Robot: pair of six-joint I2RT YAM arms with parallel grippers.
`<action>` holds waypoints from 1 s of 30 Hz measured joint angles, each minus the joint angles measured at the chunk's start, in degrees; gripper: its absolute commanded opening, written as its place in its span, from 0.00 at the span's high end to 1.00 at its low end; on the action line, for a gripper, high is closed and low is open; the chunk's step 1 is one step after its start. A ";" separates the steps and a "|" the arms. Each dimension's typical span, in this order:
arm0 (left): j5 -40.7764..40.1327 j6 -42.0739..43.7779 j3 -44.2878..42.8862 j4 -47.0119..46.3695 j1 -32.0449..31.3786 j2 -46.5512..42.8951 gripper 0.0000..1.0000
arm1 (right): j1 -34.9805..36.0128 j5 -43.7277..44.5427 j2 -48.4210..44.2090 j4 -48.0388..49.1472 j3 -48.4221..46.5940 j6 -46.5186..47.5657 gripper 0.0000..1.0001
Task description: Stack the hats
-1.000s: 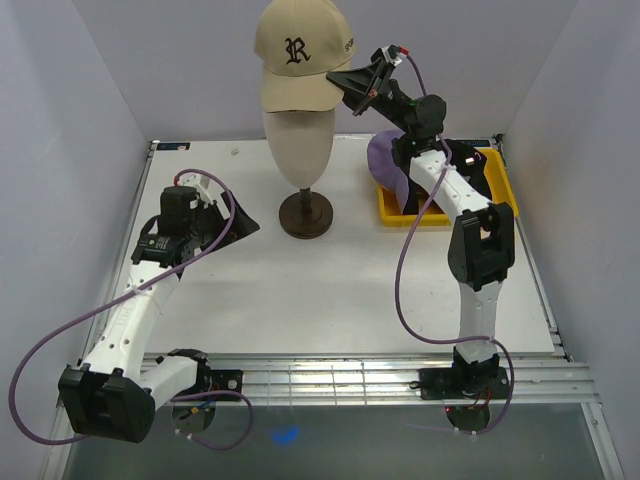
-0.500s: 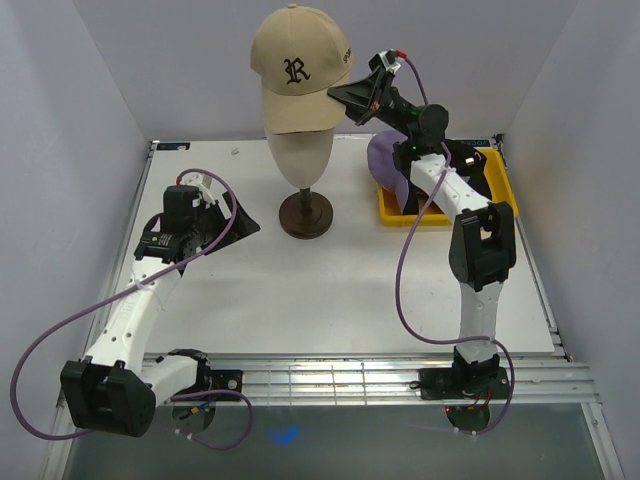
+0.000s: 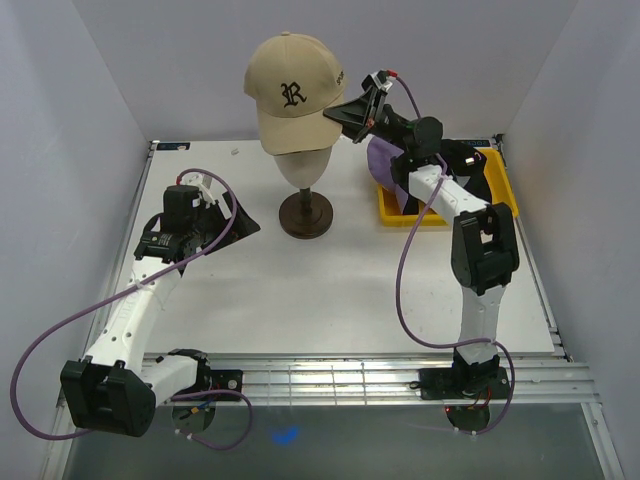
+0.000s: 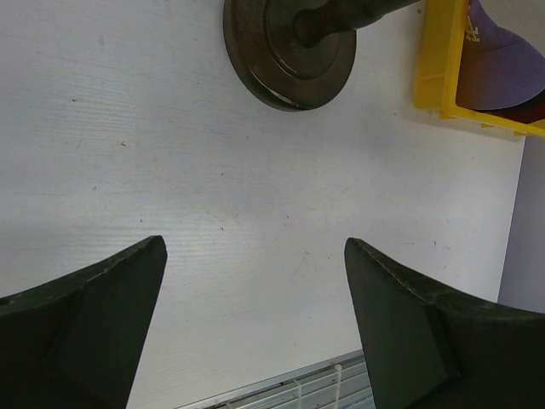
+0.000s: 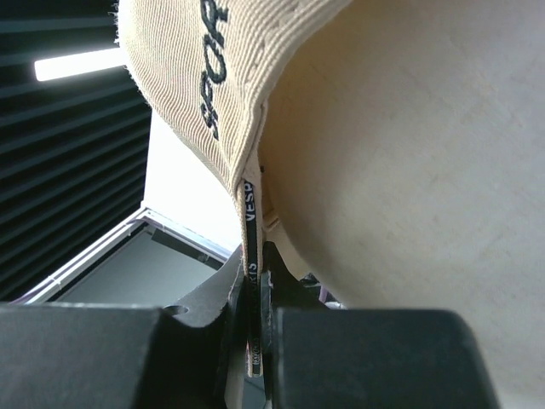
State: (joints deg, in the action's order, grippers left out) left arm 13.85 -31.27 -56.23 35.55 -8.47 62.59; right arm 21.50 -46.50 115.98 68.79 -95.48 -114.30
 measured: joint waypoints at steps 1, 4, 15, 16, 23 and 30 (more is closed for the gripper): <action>0.00 0.02 0.00 0.00 0.00 0.00 0.04 | 0.02 -0.09 -0.26 0.22 0.61 -0.04 0.92; -0.13 0.02 0.00 0.00 0.00 0.00 0.04 | 0.00 -0.39 -1.38 0.98 2.97 -0.15 0.92; -0.96 0.26 0.00 0.00 0.00 0.07 0.04 | 0.00 -0.94 -2.51 4.24 8.50 -0.39 0.92; -0.98 0.26 0.00 -0.02 0.00 0.11 0.04 | 0.00 -0.85 -2.71 4.50 9.33 -0.44 0.92; -1.05 0.39 0.02 0.00 0.00 0.85 0.04 | 0.04 -0.59 -3.15 5.38 12.15 -0.70 0.92; -1.20 0.42 0.07 -0.04 0.00 0.87 0.04 | 0.04 -0.57 -3.23 5.73 12.59 -0.72 0.92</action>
State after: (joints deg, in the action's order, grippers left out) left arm 12.64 -30.85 -56.16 35.51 -8.47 63.46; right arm 21.54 -47.07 112.75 74.52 -82.89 -115.02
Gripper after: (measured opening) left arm 0.959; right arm 0.098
